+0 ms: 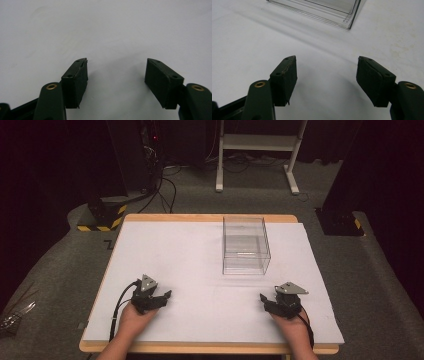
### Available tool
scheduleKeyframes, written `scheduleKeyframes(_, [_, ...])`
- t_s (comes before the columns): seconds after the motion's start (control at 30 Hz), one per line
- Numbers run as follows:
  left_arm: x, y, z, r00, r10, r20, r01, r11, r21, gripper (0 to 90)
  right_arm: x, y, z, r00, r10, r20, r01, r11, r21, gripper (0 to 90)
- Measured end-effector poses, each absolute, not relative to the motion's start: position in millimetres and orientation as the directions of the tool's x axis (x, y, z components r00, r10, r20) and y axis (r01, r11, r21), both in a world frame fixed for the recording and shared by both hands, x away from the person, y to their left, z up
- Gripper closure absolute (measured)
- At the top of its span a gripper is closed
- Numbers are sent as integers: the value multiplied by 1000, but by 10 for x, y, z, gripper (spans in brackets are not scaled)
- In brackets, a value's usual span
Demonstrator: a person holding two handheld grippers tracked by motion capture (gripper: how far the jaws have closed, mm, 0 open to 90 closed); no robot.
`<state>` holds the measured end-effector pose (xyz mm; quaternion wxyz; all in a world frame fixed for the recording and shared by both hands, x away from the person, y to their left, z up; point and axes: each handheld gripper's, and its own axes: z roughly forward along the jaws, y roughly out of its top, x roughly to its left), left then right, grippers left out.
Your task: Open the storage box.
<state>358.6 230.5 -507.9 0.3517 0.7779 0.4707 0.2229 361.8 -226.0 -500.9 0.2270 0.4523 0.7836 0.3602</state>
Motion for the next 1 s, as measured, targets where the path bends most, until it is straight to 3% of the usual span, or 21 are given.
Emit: scheduleKeyframes(1.0, [3589,2308,-5078,459,888,18,575,-312,756,350,3581,-2291,-4972,-518,855,-11,495,310,812,342])
